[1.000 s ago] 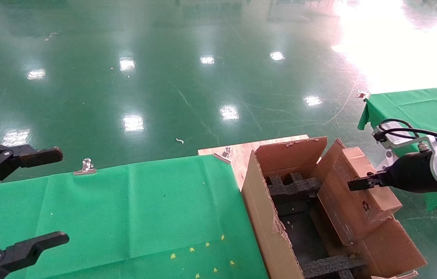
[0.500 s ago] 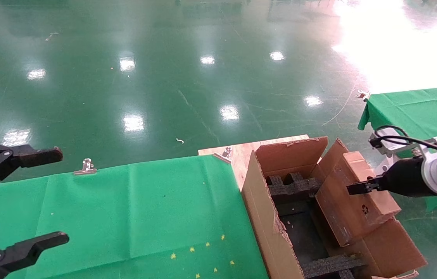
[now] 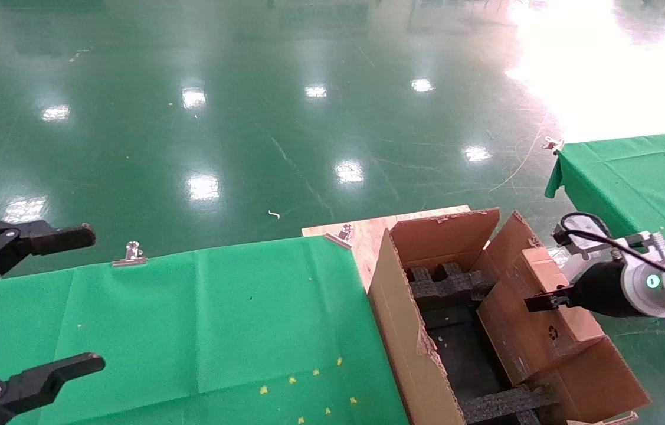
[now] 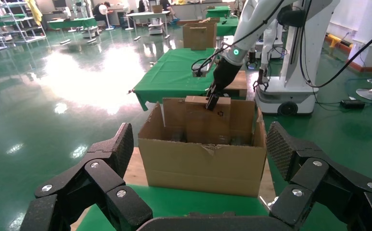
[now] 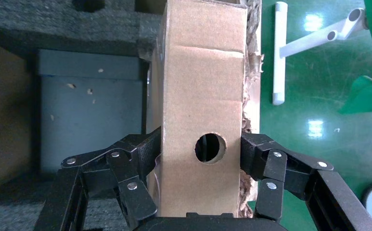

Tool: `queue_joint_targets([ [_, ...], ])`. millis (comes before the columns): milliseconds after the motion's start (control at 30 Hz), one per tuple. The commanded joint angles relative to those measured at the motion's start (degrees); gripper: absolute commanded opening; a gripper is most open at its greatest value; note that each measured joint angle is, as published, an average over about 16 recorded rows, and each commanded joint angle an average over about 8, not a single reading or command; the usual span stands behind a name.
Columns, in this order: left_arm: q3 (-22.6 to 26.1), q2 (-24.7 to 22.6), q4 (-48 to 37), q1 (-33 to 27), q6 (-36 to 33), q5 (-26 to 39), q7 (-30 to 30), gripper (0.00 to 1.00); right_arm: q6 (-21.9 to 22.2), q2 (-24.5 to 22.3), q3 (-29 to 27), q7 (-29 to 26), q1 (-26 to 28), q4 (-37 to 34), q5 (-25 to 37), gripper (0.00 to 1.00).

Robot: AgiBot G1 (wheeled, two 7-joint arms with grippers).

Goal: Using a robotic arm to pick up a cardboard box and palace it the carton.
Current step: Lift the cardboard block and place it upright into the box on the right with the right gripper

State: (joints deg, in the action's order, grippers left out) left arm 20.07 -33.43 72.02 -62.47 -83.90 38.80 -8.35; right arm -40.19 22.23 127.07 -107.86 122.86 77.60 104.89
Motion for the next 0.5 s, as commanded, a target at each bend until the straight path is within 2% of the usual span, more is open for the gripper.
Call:
queue_joint_targets([
  [33,0.0,0.0,0.0,0.0,0.0,0.0,0.0,1.0,0.9,0.4,0.4,-2.0,-1.0,0.0,1.7,0.0],
  [267,0.0,0.0,0.0,0.0,0.0,0.0,0.0,1.0,2.1,2.9,1.0,-7.3,-4.2,0.0,4.9,0.0],
  [500,0.0,0.0,0.0,0.0,0.0,0.0,0.0,1.0,2.9,4.5,1.7,-9.6,-6.9,-0.1,5.9,0.0],
])
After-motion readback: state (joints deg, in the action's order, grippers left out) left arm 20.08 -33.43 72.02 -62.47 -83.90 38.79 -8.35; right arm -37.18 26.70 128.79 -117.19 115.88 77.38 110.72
